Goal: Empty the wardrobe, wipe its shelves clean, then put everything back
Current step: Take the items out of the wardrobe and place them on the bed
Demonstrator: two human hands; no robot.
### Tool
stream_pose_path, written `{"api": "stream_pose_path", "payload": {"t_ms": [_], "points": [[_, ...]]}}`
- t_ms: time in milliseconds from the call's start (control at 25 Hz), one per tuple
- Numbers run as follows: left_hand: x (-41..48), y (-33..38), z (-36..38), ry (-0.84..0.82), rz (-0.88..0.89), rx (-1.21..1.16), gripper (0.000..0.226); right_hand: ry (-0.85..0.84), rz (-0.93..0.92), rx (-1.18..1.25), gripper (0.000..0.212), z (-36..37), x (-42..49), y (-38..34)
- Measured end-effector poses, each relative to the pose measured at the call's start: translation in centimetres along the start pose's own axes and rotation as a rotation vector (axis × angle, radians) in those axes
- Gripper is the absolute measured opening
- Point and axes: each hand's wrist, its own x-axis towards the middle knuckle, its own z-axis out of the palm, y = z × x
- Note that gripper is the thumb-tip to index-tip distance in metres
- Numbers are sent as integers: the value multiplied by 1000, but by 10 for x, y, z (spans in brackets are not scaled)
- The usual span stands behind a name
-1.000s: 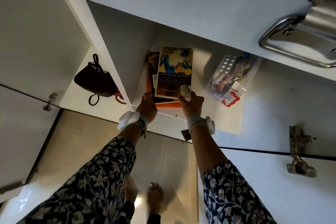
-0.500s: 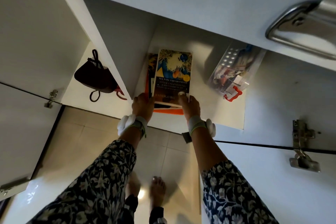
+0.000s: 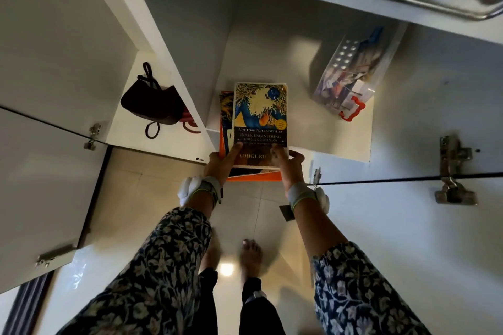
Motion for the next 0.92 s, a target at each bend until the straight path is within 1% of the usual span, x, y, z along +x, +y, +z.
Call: {"api": "stream_pose_path", "payload": {"t_ms": [80, 120, 200, 240, 320, 360, 480, 560, 640, 720, 760, 840, 920], "points": [[-2, -11, -2, -2, 7, -61, 120, -77, -2, -18, 82, -5, -14, 5], [-9, -13, -5, 7, 13, -88, 122, -138, -24, -70, 82, -6, -23, 8], [-20, -15, -9, 5, 21, -96, 114, -209, -80, -123, 66, -5, -42, 17], [-23, -20, -12, -2, 10, -90, 107, -214, -96, -104, 65, -3, -50, 22], [-17, -37, -15, -46, -14, -38, 100, -158, -92, -23, 82, -2, -67, 32], [-11, -51, -17, -72, -23, 7, 100, -140, -94, 7, 87, -2, -79, 37], [-7, -89, -19, -125, -86, 127, 104, -108, -58, 65, 92, -6, -109, 59], [-30, -101, -25, -149, -146, 157, 111, -78, -43, 63, 90, -8, -129, 76], [-71, -103, -26, -161, -149, 241, 114, -25, -41, 95, 77, -13, -157, 100], [-110, -100, -27, -147, -104, 315, 111, 49, -7, 92, 64, -14, -180, 124], [-127, -100, -26, -134, -69, 360, 109, 86, 19, 108, 62, -15, -191, 136], [-154, -107, -19, -132, -11, 455, 106, 173, 61, 181, 69, -19, -213, 166], [-177, -120, -10, -159, 37, 519, 109, 269, 82, 234, 77, -25, -237, 194]]}}
